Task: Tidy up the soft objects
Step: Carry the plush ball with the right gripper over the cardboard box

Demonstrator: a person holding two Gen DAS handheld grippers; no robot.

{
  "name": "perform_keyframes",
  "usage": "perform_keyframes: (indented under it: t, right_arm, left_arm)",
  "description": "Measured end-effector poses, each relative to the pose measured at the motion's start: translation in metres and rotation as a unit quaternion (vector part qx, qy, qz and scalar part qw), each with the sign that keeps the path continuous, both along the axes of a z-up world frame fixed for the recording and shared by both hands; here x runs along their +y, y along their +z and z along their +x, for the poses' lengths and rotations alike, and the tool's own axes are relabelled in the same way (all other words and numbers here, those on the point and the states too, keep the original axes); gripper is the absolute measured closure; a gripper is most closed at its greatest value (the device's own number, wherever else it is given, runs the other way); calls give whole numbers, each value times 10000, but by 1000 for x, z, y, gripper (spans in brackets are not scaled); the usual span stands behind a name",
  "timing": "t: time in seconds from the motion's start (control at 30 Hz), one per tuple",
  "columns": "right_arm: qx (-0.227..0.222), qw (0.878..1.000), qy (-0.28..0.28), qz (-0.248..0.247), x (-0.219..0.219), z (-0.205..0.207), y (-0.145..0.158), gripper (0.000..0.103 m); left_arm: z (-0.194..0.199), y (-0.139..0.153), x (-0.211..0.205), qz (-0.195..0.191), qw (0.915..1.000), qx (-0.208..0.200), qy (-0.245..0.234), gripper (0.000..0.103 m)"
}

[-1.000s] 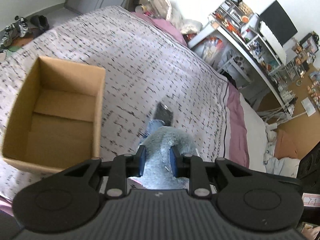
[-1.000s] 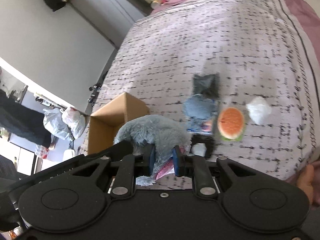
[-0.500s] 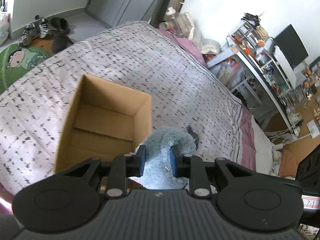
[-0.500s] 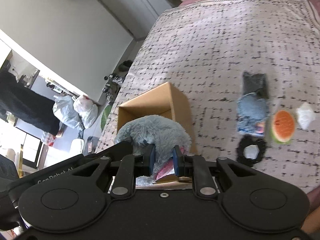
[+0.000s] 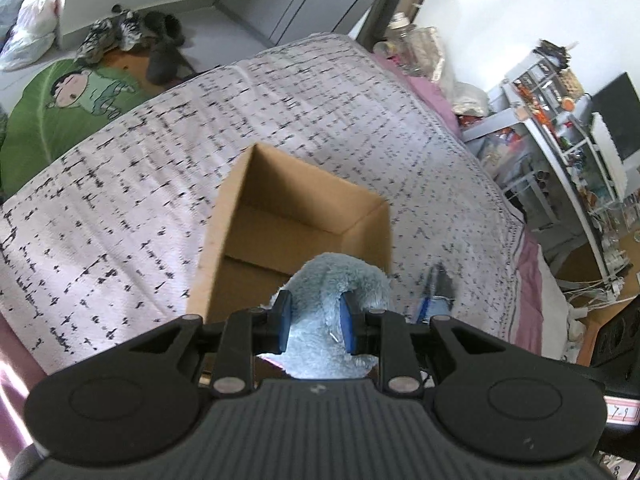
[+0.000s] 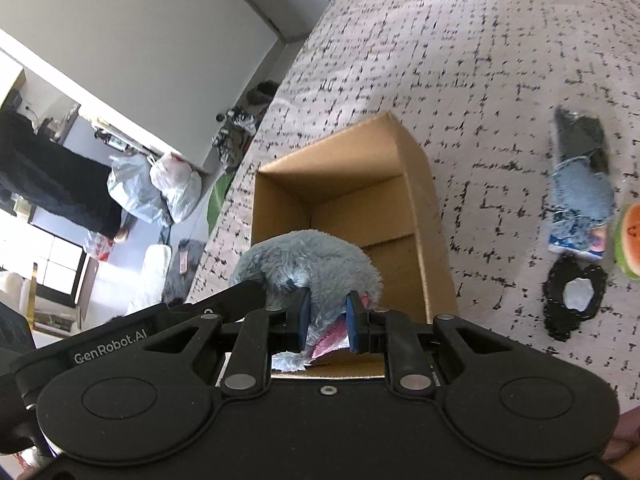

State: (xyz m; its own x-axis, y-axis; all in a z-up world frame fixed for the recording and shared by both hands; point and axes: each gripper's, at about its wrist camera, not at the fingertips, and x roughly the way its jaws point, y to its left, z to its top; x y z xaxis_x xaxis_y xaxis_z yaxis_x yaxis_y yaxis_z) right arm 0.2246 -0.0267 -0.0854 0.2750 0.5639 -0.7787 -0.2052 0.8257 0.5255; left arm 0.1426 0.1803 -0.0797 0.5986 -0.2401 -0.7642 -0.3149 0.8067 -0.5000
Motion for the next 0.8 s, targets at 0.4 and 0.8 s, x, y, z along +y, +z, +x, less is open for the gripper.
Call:
perform_keyframes:
  t: [0.4, 0.8]
  right_arm:
    - [337, 9991, 85, -230, 14, 13, -30, 79]
    - [76, 9987, 338, -376, 2, 3, -7, 52]
  left_arm:
    - [14, -31, 11, 21, 9989, 468, 16, 78]
    - [13, -25, 2, 397, 9958, 828, 68, 67]
